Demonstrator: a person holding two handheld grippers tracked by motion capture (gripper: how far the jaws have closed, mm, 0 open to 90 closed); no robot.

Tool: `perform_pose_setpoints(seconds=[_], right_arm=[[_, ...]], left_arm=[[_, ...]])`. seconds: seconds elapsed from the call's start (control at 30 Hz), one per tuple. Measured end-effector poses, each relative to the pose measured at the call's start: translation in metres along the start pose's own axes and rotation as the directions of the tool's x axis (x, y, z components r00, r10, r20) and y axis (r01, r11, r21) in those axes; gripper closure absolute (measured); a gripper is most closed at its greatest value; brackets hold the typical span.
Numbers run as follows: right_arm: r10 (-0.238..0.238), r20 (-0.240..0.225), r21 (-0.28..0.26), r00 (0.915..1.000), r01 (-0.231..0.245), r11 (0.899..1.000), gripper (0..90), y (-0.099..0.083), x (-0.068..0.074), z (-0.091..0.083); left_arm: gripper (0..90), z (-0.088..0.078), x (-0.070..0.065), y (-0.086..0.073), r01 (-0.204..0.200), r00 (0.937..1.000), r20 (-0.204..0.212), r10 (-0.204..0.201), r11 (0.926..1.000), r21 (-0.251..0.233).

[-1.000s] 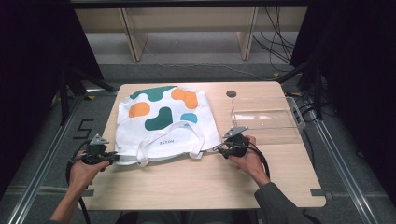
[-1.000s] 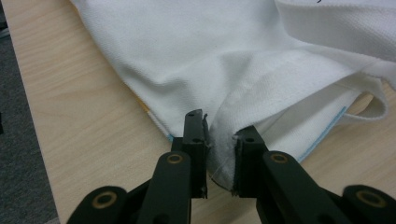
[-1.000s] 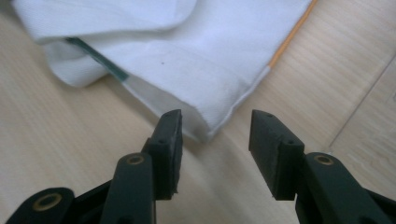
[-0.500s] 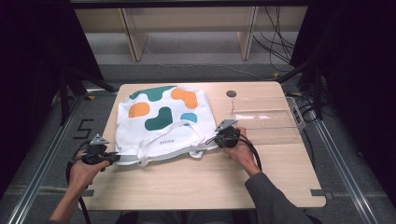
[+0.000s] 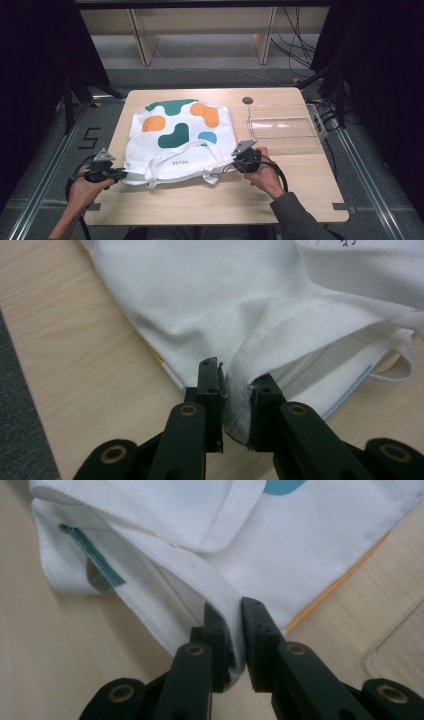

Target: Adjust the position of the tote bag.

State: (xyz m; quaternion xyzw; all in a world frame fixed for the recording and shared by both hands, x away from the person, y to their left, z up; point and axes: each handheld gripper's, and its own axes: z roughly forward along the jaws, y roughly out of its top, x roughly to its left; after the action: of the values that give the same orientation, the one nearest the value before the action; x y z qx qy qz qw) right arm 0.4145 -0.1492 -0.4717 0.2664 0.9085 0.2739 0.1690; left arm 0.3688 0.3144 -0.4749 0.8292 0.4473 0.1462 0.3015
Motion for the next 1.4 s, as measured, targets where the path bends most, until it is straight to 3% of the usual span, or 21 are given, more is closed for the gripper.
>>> perform_pose_setpoints(seconds=[0.07,0.1,0.33,0.43,0.5,0.53,0.57,0.63,0.7,0.8,0.83,0.93,1.0,1.07,1.1,1.13,1.17,1.2,1.23,1.3,1.4], right_arm=[[-0.052,-0.013,-0.012,0.9985,0.052,0.999,82.2,-0.008,0.001,-0.007],[0.012,-0.019,0.003,0.9997,-0.012,1.000,82.2,-0.013,0.008,-0.012],[0.027,-0.046,0.016,0.9986,-0.026,1.000,81.7,-0.030,0.025,-0.030],[0.029,-0.048,0.021,0.9984,-0.028,0.999,79.9,-0.032,0.025,-0.029],[0.043,-0.048,0.018,0.9979,-0.042,0.999,77.1,-0.032,0.025,-0.026],[0.052,-0.052,0.020,0.9973,-0.051,0.998,75.8,-0.033,0.026,-0.025],[0.049,-0.068,0.044,0.9965,-0.046,0.998,73.1,-0.033,0.025,-0.023],[0.041,-0.059,0.030,0.9974,-0.039,0.999,71.5,-0.033,0.025,-0.022],[0.055,-0.049,0.022,0.9973,-0.054,0.998,68.3,-0.032,0.025,-0.020],[0.023,-0.045,0.027,0.9987,-0.022,0.999,68.3,-0.027,0.024,-0.014],[0.023,-0.045,0.027,0.9987,-0.022,0.999,68.3,-0.027,0.024,-0.014],[-0.013,-0.046,0.043,0.9988,0.015,0.999,68.2,-0.023,0.022,-0.008],[0.011,-0.027,0.029,0.9996,-0.010,1.000,68.2,-0.023,0.023,-0.007],[0.016,-0.026,0.047,0.9995,-0.015,0.999,68.3,-0.021,0.021,-0.008],[0.015,-0.012,0.026,0.9998,-0.015,1.000,68.3,-0.021,0.021,-0.005],[0.028,-0.030,0.043,0.9991,-0.027,0.999,68.2,-0.020,0.021,-0.005],[0.020,-0.032,0.050,0.9993,-0.018,0.999,68.3,-0.020,0.021,-0.005],[0.018,-0.022,0.037,0.9996,-0.017,0.999,69.7,-0.020,0.022,-0.004],[-0.001,-0.030,0.036,0.9995,0.002,0.999,72.9,-0.020,0.021,-0.003],[-0.005,-0.033,0.049,0.9995,0.007,0.999,77.2,-0.021,0.022,-0.003],[0.006,-0.056,0.073,0.9984,-0.002,0.997,81.4,-0.021,0.018,-0.008]], left_arm=[[79.4,-0.002,-0.007,-0.003,-0.013,0.9998,0.016,0.012,0.9999,0.005],[79.4,-0.004,-0.010,-0.004,-0.021,0.9995,0.026,0.020,0.9997,0.010],[78.5,-0.010,-0.028,-0.009,-0.074,0.9967,0.034,0.073,0.9969,0.025],[75.1,-0.005,-0.030,-0.011,-0.053,0.9985,0.013,0.053,0.9983,0.022],[70.4,-0.004,-0.029,-0.010,-0.083,0.9965,0.017,0.082,0.9945,0.064],[67.9,0.000,-0.032,-0.011,-0.045,0.9988,0.020,0.044,0.9981,0.042],[63.5,0.000,-0.032,-0.010,-0.068,0.9977,0.008,0.068,0.9962,0.054],[62.2,0.001,-0.031,-0.008,-0.097,0.9952,0.013,0.097,0.9919,0.081],[60.1,0.005,-0.032,-0.007,-0.083,0.9965,0.018,0.082,0.9931,0.082],[56.7,0.005,-0.029,-0.006,-0.080,0.9968,-0.001,0.080,0.9908,0.109],[56.7,0.008,-0.030,-0.007,-0.039,0.9988,-0.025,0.041,0.9956,0.085],[53.7,0.009,-0.026,-0.006,-0.044,0.9978,-0.044,0.050,0.9902,0.133],[53.4,0.011,-0.027,-0.005,-0.017,0.9983,-0.052,0.024,0.9921,0.124],[52.6,0.013,-0.026,-0.004,-0.017,0.9984,-0.052,0.025,0.9902,0.139],[51.5,0.015,-0.026,-0.003,-0.016,0.9982,-0.055,0.024,0.9899,0.141],[51.1,0.017,-0.027,-0.003,-0.009,0.9978,-0.064,0.017,0.9908,0.135],[51.2,0.017,-0.026,-0.001,-0.026,0.9978,-0.057,0.035,0.9889,0.146],[53.8,0.019,-0.029,-0.001,-0.009,0.9977,-0.065,0.018,0.9912,0.132],[58.9,0.018,-0.028,0.000,-0.049,0.9963,-0.062,0.059,0.9875,0.150],[72.0,0.018,-0.025,0.000,-0.049,0.9979,-0.036,0.054,0.9902,0.131],[80.3,0.012,-0.022,0.000,-0.072,0.9971,-0.015,0.074,0.9886,0.133]])
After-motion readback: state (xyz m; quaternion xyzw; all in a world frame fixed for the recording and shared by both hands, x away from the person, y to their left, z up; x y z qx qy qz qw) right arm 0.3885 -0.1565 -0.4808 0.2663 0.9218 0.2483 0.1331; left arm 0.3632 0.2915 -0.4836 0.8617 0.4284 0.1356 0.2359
